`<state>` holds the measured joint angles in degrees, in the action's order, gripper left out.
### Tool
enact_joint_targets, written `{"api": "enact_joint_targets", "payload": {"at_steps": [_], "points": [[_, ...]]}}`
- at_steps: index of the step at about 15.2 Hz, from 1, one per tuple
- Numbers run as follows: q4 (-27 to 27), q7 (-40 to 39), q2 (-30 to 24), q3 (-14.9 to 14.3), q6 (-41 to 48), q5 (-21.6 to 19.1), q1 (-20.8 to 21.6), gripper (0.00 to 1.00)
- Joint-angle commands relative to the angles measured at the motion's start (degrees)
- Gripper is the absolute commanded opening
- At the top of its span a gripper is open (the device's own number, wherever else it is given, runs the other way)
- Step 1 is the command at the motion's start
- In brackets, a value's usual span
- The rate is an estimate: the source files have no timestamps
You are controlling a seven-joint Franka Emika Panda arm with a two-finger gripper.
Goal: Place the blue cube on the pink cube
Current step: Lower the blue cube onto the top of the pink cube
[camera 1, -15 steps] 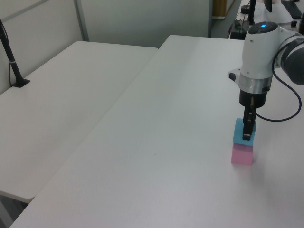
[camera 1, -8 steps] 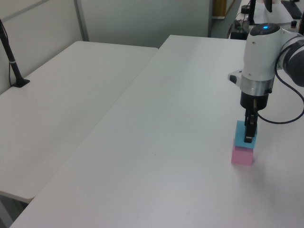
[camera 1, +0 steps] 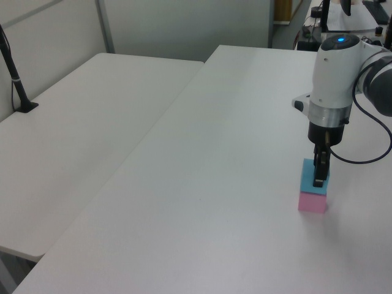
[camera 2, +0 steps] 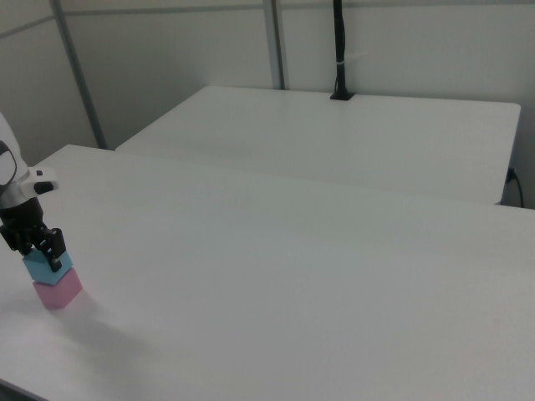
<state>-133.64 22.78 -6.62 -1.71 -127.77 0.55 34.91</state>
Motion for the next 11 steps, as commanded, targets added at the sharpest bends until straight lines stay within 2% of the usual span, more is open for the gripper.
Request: {"api": "enact_joint_targets", "payload": {"at_steps": [1,3,4,11], "points": [[0.4,-1.3,0.6,-1.0,-1.1,-0.7,1.9,0.81],[0.3,-1.3,0.6,-1.0,-0.9,-0.7,1.9,0.98],[0.3,-1.3,0.5,-1.0,-0.9,-0.7,1.9,1.0],[0.4,-1.2,0.1,-1.0,0.1,-0.7,1.5,1.0]]}}
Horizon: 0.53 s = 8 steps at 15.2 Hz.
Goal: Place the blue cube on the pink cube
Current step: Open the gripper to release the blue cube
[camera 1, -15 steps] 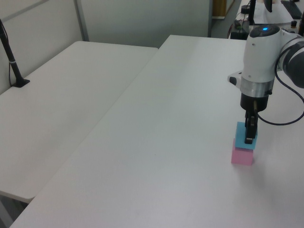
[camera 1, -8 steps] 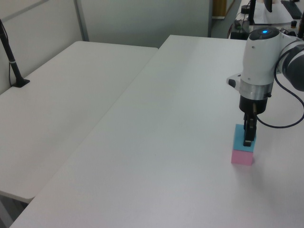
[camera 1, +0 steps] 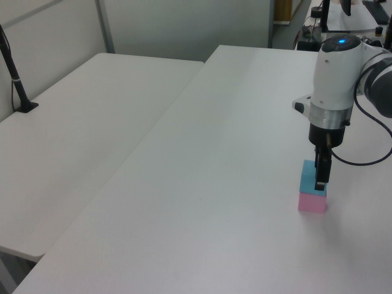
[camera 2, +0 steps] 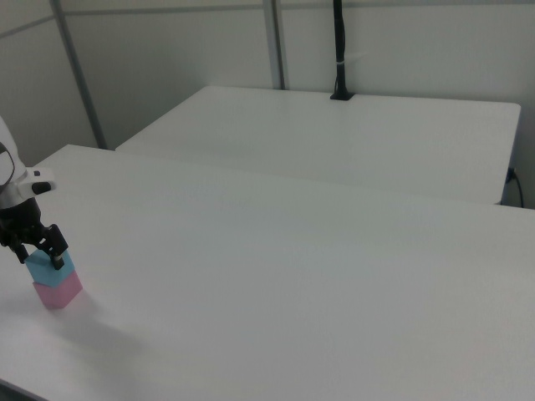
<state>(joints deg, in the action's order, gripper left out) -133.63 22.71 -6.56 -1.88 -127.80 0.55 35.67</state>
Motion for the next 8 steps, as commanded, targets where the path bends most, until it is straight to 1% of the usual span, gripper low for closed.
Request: {"api": "enact_joint_targets", "payload": {"at_steps": [1,5,8], "points": [[0.5,-1.1,-0.2,-0.8,0.7,-0.7,0.7,1.0],[2.8,-1.3,-2.1,-0.9,6.8,-0.6,0.4,1.0],[5.8,-1.2,-4.1,-1.0,13.7,-0.1,0.2,1.0]]}}
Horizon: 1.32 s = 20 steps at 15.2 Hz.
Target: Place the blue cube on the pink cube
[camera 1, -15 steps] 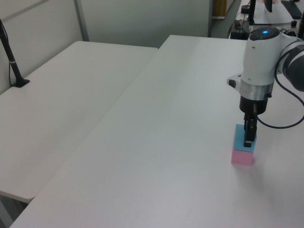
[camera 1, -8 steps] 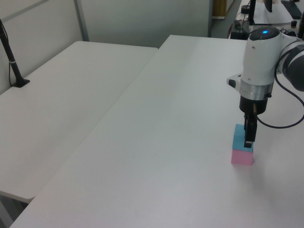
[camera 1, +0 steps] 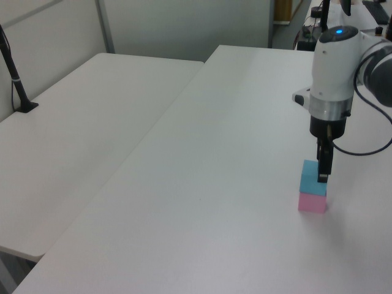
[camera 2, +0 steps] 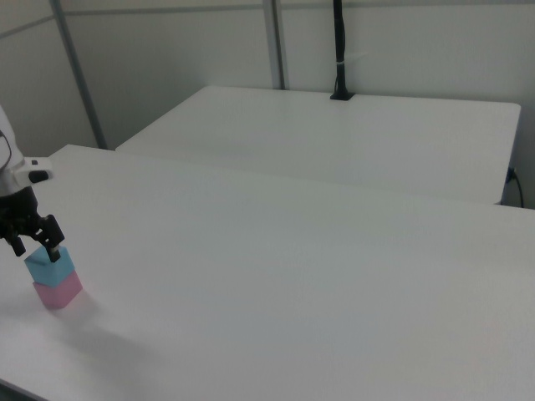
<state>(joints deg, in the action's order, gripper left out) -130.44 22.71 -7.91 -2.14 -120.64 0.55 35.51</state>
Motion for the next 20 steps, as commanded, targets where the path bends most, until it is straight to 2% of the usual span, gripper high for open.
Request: {"api": "enact_joint_targets", "payload": {"at_steps": [1,4,7,12,14,15,20], "points": [[4.4,-1.3,-3.3,-0.8,9.4,-0.1,0.2,1.0],[11.1,-1.8,-4.1,-0.8,17.2,0.0,-1.2,1.0],[19.2,-4.8,-4.6,-0.8,24.5,0.0,-4.6,1.0],[27.2,-12.0,-3.7,-0.8,27.7,0.1,-13.7,1.0],[30.6,-15.1,-1.1,-0.8,27.7,0.0,-18.3,1.0],[33.9,-16.8,1.9,-0.8,27.8,-0.1,-21.2,1.0],[43.7,-19.9,12.4,-0.8,27.4,-0.5,-28.5,1.0]]}}
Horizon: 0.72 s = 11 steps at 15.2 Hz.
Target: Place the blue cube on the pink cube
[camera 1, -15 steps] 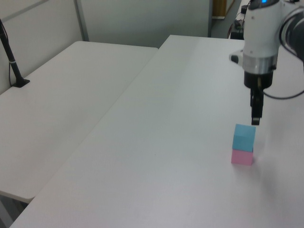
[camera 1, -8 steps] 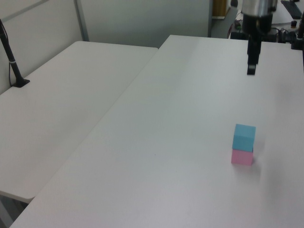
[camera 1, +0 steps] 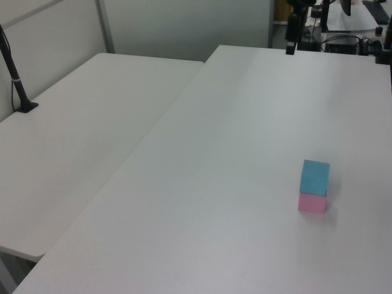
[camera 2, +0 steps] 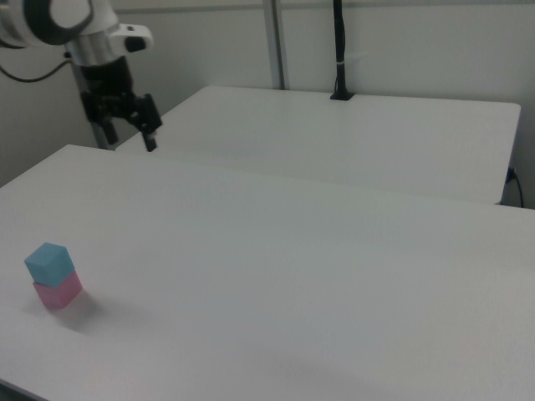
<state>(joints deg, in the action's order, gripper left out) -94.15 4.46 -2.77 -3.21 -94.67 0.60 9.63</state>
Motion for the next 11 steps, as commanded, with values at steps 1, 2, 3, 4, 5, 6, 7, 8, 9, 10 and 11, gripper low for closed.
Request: {"api": "enact_joint_targets", "payload": {"at_steps": [1,2,3,4,5,6,7,8,9,10,11], "points": [[7.9,-1.6,8.0,0.3,1.3,-0.2,-3.1,1.0],[7.8,-1.7,8.0,0.3,1.1,-0.2,-3.6,1.0],[7.8,-2.1,8.0,0.3,1.0,-0.1,-4.1,1.0],[7.8,-2.2,8.0,0.3,0.7,-0.1,-4.3,1.0],[7.8,-2.2,8.0,0.3,0.5,-0.1,-4.2,1.0],[7.7,-2.1,8.0,0.3,0.5,0.1,-4.2,1.0],[7.6,-2.1,8.0,0.3,0.5,0.1,-4.2,1.0],[7.4,-2.1,7.9,0.3,0.6,0.2,-4.2,1.0],[7.3,-2.1,7.9,0.4,0.9,0.4,-4.0,1.0],[7.0,-2.0,7.7,0.5,1.2,0.8,-3.7,1.0],[6.0,-1.7,7.5,0.6,1.2,2.2,-3.2,1.0]]}}
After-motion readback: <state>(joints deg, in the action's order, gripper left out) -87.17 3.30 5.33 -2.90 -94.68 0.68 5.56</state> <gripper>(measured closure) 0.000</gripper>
